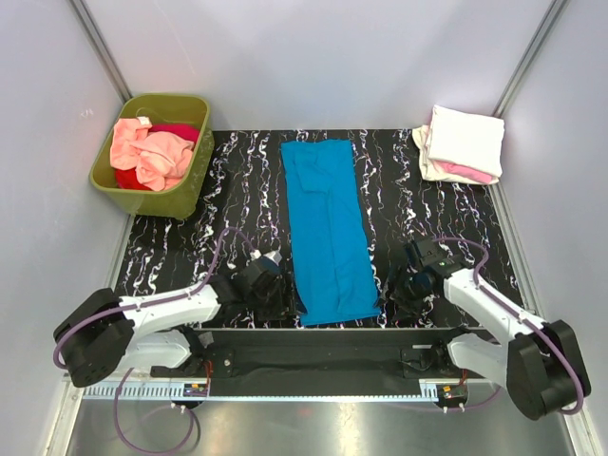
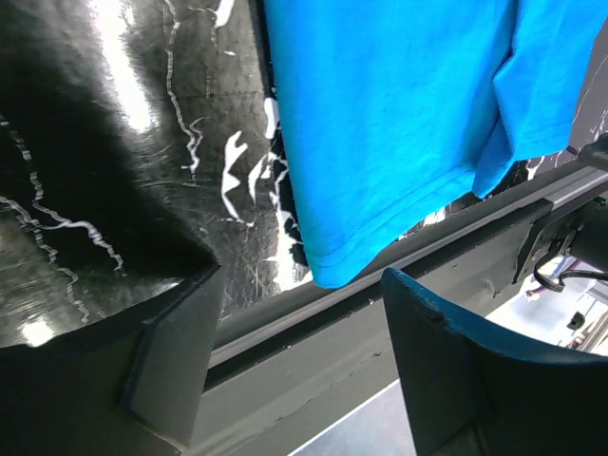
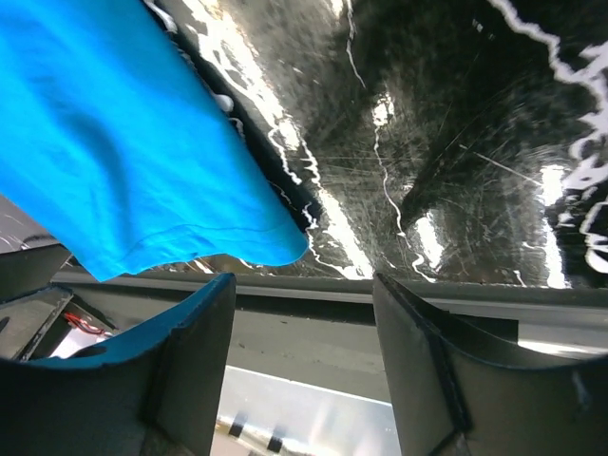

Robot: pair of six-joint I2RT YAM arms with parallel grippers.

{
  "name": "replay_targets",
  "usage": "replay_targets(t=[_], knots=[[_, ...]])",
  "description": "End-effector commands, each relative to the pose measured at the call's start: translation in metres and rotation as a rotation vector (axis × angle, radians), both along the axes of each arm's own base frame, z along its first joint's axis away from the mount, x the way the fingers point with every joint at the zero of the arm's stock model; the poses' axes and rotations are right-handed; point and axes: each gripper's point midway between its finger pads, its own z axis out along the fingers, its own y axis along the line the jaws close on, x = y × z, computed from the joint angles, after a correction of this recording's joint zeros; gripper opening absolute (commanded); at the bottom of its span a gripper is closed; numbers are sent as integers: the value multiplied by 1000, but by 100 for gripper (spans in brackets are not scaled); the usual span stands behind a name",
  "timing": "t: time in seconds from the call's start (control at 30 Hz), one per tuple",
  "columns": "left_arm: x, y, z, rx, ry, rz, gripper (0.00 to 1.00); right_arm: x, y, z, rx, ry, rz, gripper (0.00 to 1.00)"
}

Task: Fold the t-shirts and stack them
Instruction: Fold the tshirt

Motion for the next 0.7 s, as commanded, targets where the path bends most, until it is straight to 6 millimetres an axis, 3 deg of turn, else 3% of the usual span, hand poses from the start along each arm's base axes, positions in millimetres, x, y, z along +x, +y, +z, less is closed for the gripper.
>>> replay_targets(t=[0.0,0.1,0.5,0.67], knots=[[10,-12,5,-20,-32,40,71,6,16,-3,70,11,18,66],[8,-10,1,-9,-22,46,70,7,21,-12,62,40,51,63],[-6,-4,-9,2,10,75,64,16,22,-21,19,56,101,30],[-12,-6,-13,5,17,70,62,16,21,-22,21,51,102,23]])
